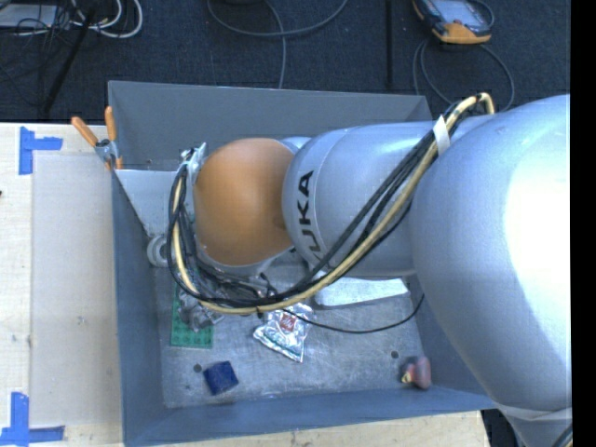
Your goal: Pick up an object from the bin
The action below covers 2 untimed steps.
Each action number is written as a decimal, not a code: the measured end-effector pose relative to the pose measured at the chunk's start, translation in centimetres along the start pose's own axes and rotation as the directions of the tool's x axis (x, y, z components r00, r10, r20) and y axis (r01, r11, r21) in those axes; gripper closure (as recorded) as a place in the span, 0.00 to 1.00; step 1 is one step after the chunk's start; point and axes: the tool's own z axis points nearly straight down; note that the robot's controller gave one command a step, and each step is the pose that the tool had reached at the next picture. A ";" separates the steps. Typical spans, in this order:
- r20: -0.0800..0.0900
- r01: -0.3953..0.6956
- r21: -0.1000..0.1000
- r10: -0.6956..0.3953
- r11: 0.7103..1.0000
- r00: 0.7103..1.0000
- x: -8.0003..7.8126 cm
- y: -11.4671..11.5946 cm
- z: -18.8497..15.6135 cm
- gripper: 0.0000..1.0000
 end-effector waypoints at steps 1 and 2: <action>-0.002 -0.001 0.000 0.001 1.000 1.000 0.0 0.0 0.2 0.00; 0.009 0.179 0.001 -0.179 0.984 0.984 -0.8 -4.3 5.1 0.00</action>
Offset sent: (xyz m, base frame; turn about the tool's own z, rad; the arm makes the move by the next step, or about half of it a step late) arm 0.0000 0.0000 0.0000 0.0000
